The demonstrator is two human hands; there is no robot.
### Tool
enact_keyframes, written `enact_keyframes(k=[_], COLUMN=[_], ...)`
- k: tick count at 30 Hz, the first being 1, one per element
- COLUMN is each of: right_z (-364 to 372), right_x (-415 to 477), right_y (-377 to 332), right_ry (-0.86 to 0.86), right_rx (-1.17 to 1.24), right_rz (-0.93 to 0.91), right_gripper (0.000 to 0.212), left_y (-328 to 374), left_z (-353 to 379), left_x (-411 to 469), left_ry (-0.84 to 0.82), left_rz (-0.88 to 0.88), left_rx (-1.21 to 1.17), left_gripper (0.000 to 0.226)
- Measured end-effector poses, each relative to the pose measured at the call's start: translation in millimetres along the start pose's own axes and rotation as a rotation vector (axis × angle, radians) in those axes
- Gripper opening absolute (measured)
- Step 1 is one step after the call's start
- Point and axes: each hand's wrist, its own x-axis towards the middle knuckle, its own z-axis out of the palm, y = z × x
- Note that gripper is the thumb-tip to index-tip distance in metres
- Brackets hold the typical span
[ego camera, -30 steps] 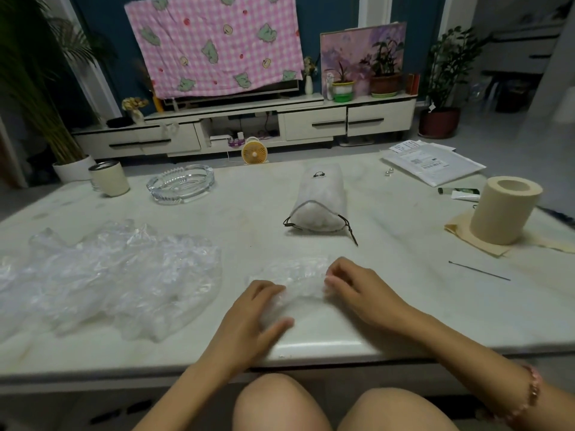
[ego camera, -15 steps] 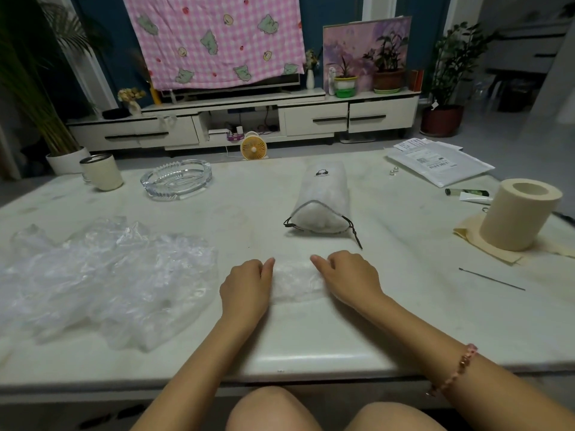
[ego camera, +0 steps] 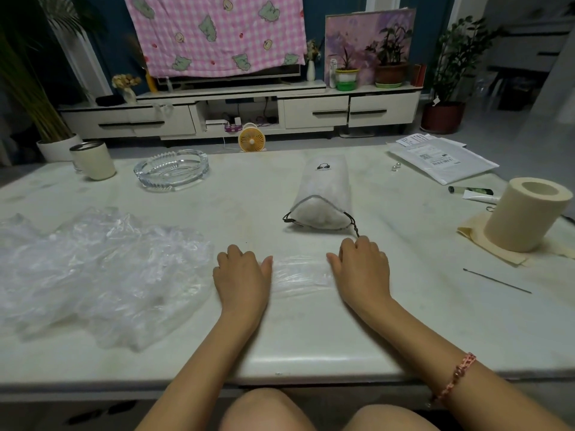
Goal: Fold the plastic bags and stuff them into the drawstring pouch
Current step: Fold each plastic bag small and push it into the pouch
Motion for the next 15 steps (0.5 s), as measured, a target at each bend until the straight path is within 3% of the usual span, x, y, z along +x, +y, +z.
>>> enact_keyframes(k=[2,6,9,11,12,14,15], right_z=[-1,-9,-29,-56,-68,-80,-81], right_x=[0,-1,7,10,12,13,14], right_y=[4,19,26,17,10,-4,-10], right_ry=[0.009,-0.034,-0.084,-0.317,-0.464,-0.722,-0.819], right_rx=[-0.015,-0.005,0.523,0.899,0.967,0.932,0.878], right_rz=[0.02,-0.004,-0.04,-0.134,-0.197,-0.299,-0.336], right_gripper=[0.036,0.03,0.026,0.052,0.066,0.082,0.075], left_y=[-1,-4,-6,-6,-5,-2,-1], left_z=[-1,-10,-23,-33,-39,-50,-54], left_x=[-2,-7,-5,-5,-6,-9,-10], left_ry=[0.036,0.051,0.003,-0.051,-0.076,-0.105,-0.112], left_rz=[0.021,0.011,0.071,0.163,0.21,0.291,0.323], left_rx=[-0.187,-0.561,-0.798,-0.877,-0.901,-0.926,-0.932], left_gripper=[0.038,0.046,0.049,0.05,0.049,0.048,0.048])
